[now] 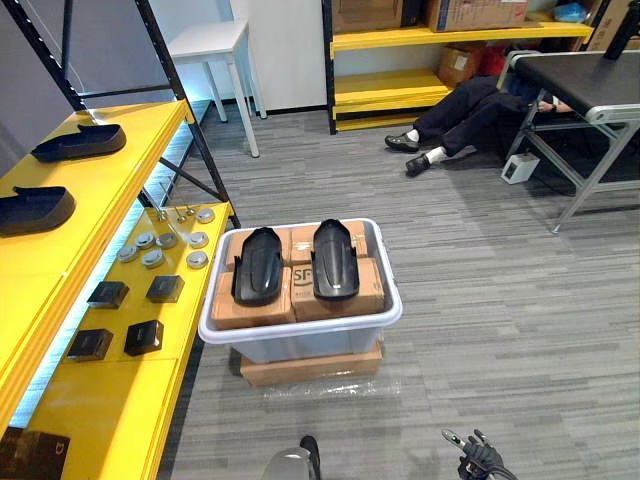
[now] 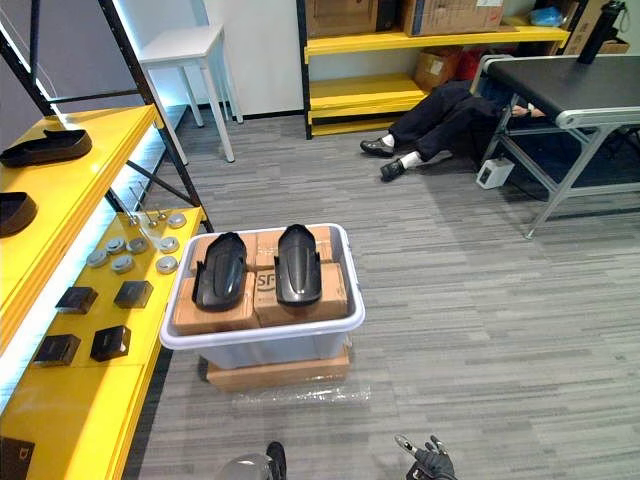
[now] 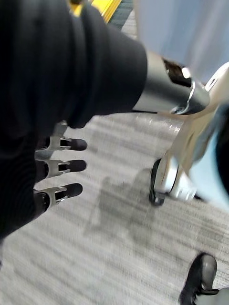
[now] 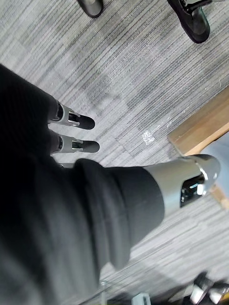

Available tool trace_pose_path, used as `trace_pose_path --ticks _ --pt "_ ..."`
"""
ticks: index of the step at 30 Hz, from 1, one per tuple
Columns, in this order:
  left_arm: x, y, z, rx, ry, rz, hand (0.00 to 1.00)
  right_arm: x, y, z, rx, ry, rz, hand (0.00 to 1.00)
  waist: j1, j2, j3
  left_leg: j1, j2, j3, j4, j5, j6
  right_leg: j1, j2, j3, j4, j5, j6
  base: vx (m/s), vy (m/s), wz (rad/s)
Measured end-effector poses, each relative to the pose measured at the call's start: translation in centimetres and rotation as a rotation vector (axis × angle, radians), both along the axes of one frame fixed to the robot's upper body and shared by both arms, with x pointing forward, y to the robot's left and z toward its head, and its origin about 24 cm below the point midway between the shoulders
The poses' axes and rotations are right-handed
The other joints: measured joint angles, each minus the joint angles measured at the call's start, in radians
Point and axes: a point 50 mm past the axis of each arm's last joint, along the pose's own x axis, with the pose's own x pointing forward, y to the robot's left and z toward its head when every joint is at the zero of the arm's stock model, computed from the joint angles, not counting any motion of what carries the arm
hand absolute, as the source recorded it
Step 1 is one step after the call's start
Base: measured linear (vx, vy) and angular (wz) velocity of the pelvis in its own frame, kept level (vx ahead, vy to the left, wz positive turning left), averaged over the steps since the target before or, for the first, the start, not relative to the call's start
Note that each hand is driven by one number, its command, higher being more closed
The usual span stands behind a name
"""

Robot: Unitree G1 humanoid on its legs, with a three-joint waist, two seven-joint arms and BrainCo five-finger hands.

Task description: Walk over and take plastic housings, then place them on the shelf

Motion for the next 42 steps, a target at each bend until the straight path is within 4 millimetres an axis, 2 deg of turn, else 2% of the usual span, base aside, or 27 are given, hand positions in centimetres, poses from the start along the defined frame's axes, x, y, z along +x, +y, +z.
trace_pose_path --ticks 1,2,3,4,5,6,7,8,9,10,12,15,19,24,25,26,28,30,31,34,35,37,42 --pt "0.5 0.3 0.1 0.008 -0.008 -0.017 0.0 0.3 0.3 0.1 -0.006 -0.011 0.021 0.0 -0.01 -0.01 0.007 0.023 -0.011 -0.012 -0.007 -0.007 0.001 -0.038 -0.015 -0.009 0.098 -0.006 0.0 0.47 0.081 0.66" --pt "1.6 0.7 0.4 0.023 -0.032 -0.043 0.0 0.8 0.7 0.5 -0.021 -0.036 0.05 0.0 -0.024 -0.019 0.013 0.073 -0.028 -0.044 -0.029 -0.013 0.004 -0.082 -0.052 -0.056 0.18 -0.02 -0.025 0.37 -0.002 0.73" --pt "2.3 0.8 0.6 0.029 -0.047 -0.057 0.0 1.0 0.7 0.8 -0.034 -0.051 0.068 0.0 -0.025 -0.019 0.014 0.104 -0.03 -0.054 -0.052 -0.013 0.003 -0.095 -0.064 -0.071 0.172 -0.032 -0.047 0.47 -0.032 0.8" --pt "3.5 1.1 1.0 0.04 -0.096 -0.047 0.0 1.8 1.0 1.5 -0.06 -0.094 0.105 0.0 -0.026 -0.016 0.015 0.152 -0.025 -0.076 -0.093 -0.013 0.002 -0.111 -0.077 -0.088 0.098 -0.048 -0.075 0.36 -0.047 0.57" --pt "4.4 1.4 1.4 0.051 -0.132 -0.039 0.0 2.5 1.1 2.1 -0.086 -0.13 0.139 0.0 -0.028 -0.013 0.015 0.169 -0.018 -0.095 -0.11 -0.013 -0.002 -0.125 -0.074 -0.079 0.007 -0.05 -0.08 0.45 -0.146 0.81" --pt "5.5 1.6 2.0 0.069 -0.183 -0.032 0.0 3.6 1.2 3.5 -0.13 -0.202 0.172 0.0 -0.035 -0.02 0.011 0.177 -0.005 -0.126 -0.126 -0.017 -0.029 -0.145 -0.061 -0.031 -0.196 -0.039 -0.087 0.33 -0.175 0.72" --pt "5.8 1.9 2.2 0.08 -0.196 -0.03 0.0 3.9 1.1 4.1 -0.157 -0.231 0.185 0.0 -0.037 -0.027 0.007 0.176 -0.007 -0.137 -0.13 -0.022 -0.041 -0.15 -0.057 0.003 -0.291 -0.018 -0.095 0.39 -0.264 0.7" --pt "5.9 2.6 2.5 0.103 -0.21 -0.024 0.0 4.3 1.1 5.1 -0.201 -0.28 0.193 0.0 -0.037 -0.066 0.003 0.178 -0.025 -0.151 -0.131 -0.038 -0.067 -0.158 -0.072 0.064 -0.417 0.157 -0.101 0.26 -0.226 0.41" --pt "5.8 2.6 2.3 0.102 -0.2 -0.015 0.0 4.5 1.0 5.5 -0.222 -0.299 0.193 0.0 -0.04 -0.068 0.008 0.184 -0.025 -0.163 -0.131 -0.046 -0.079 -0.153 -0.071 0.058 -0.408 0.179 -0.133 0.32 -0.291 0.26" --pt "5.2 2.2 2.0 0.094 -0.177 -0.005 0.0 4.6 0.8 6.0 -0.252 -0.315 0.199 0.0 -0.04 -0.052 0.002 0.19 0.0 -0.165 -0.138 -0.043 -0.09 -0.151 -0.048 0.056 -0.408 0.18 -0.132 0.29 -0.282 0.03" --pt "4.0 1.4 1.5 0.071 -0.143 0.01 0.0 4.8 0.7 7.9 -0.324 -0.391 0.226 0.0 -0.047 -0.028 -0.005 0.191 0.053 -0.162 -0.17 -0.049 -0.102 -0.128 0.001 0.033 -0.48 0.193 -0.155 0.28 -0.267 -0.04" --pt "3.7 0.5 1.1 0.044 -0.134 0.021 0.0 4.7 0.6 9.9 -0.397 -0.463 0.257 0.0 -0.046 -0.025 -0.004 0.2 0.083 -0.171 -0.209 -0.049 -0.126 -0.105 0.031 0.013 -0.534 0.203 -0.17 0.13 -0.108 0.07" --pt "3.6 0.3 1.0 0.043 -0.13 0.013 0.0 6.0 1.1 11.9 -0.491 -0.546 0.303 0.0 -0.039 -0.023 0.0 0.188 0.068 -0.183 -0.221 -0.045 -0.132 -0.086 0.016 0.001 -0.588 0.219 -0.166 0.06 0.059 0.14" --pt "5.8 0.2 1.6 0.053 -0.184 -0.022 0.0 11.2 3.6 15.7 -0.554 -0.717 0.325 0.0 -0.018 -0.017 0.096 0.075 0.035 -0.228 -0.144 -0.043 -0.128 -0.128 -0.013 -0.034 -0.615 0.257 -0.155 -0.09 0.074 0.27" --pt "7.2 0.3 2.0 0.069 -0.21 -0.046 0.0 13.6 4.5 17.4 -0.572 -0.772 0.322 0.0 0.002 -0.015 0.145 0.025 0.033 -0.251 -0.108 -0.044 -0.128 -0.151 -0.014 -0.051 -0.615 0.27 -0.16 -0.12 0.034 0.27" --pt "7.4 0.3 2.0 0.071 -0.216 -0.047 0.0 13.9 4.5 17.6 -0.573 -0.779 0.317 0.0 0.008 -0.015 0.152 0.018 0.033 -0.253 -0.104 -0.044 -0.128 -0.156 -0.014 -0.052 -0.615 0.273 -0.162 -0.17 0.033 0.26" --pt "8.7 0.2 2.5 0.081 -0.247 -0.055 0.0 15.9 5.1 19.4 -0.586 -0.827 0.292 0.0 0.032 -0.007 0.202 -0.022 0.032 -0.271 -0.075 -0.046 -0.126 -0.176 -0.011 -0.063 -0.616 0.286 -0.165 -0.16 0.02 0.17" --pt "9.3 0.1 2.8 0.088 -0.265 -0.064 0.0 16.9 5.7 20.9 -0.604 -0.871 0.274 0.0 0.036 0.003 0.223 -0.076 0.027 -0.295 -0.047 -0.048 -0.123 -0.204 -0.013 -0.082 -0.615 0.293 -0.166 -0.16 0.025 0.23" --pt "9.4 0.0 2.9 0.087 -0.272 -0.066 0.0 17.3 5.8 21.1 -0.617 -0.865 0.274 0.0 0.039 0.004 0.231 -0.092 0.026 -0.3 -0.037 -0.049 -0.121 -0.213 -0.013 -0.084 -0.611 0.294 -0.166 -0.13 0.035 0.21" --pt "10.2 -0.2 3.1 0.093 -0.288 -0.096 0.0 18.6 5.6 21.1 -0.634 -0.81 0.251 0.0 0.046 0.012 0.24 -0.144 0.022 -0.319 -0.004 -0.051 -0.119 -0.247 -0.015 -0.1 -0.596 0.295 -0.166 -0.07 0.031 0.13" --pt "10.7 -0.4 3.3 0.095 -0.3 -0.106 0.0 19.1 5.2 21.4 -0.65 -0.795 0.231 0.0 0.06 0.016 0.242 -0.162 0.022 -0.319 0.006 -0.051 -0.119 -0.265 -0.015 -0.099 -0.589 0.295 -0.167 -0.06 0.024 0.08" --pt "11.2 -0.6 3.4 0.097 -0.308 -0.104 0.0 19.8 4.7 22.1 -0.669 -0.783 0.196 0.0 0.066 0.026 0.25 -0.179 0.02 -0.328 0.02 -0.051 -0.119 -0.273 -0.015 -0.104 -0.588 0.298 -0.17 -0.04 0.021 0.05" --pt "12.1 -1.0 3.6 0.102 -0.316 -0.096 0.0 21.7 3.2 25.1 -0.738 -0.768 0.053 0.0 0.078 0.043 0.26 -0.231 0.021 -0.336 0.049 -0.051 -0.12 -0.32 -0.012 -0.105 -0.568 0.3 -0.173 -0.04 0.013 0.01"
